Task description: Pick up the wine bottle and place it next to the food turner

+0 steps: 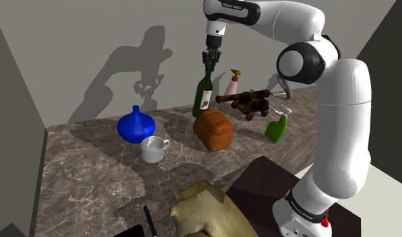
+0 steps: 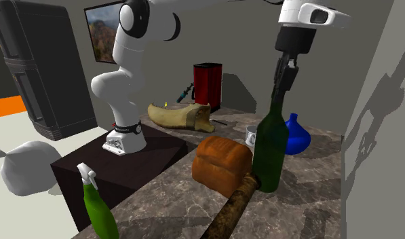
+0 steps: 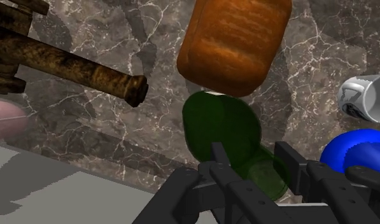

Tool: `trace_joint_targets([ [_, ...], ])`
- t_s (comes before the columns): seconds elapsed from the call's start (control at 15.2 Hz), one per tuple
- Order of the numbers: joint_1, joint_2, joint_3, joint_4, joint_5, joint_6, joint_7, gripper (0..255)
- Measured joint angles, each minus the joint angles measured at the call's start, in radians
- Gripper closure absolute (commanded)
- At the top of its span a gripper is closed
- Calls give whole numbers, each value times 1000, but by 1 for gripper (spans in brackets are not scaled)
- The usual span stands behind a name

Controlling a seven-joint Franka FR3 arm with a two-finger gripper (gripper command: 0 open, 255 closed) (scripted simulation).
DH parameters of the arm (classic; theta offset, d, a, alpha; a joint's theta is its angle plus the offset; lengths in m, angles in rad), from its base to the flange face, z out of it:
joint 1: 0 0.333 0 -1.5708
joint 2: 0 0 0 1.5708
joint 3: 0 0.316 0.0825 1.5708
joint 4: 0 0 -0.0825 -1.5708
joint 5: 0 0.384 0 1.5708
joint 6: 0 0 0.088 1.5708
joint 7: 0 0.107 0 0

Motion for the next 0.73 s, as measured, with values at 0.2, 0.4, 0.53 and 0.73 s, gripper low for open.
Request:
trace_joint_targets([
  [0.2,3,6,2,42,1,-36,8,255],
  [0.4,50,-86,11,-91,-10,6,54,255],
  [0.53,85,-132,22,-162,-15,33,95,255],
  [0.73,133,-210,40,-280,-23,75,153,255],
])
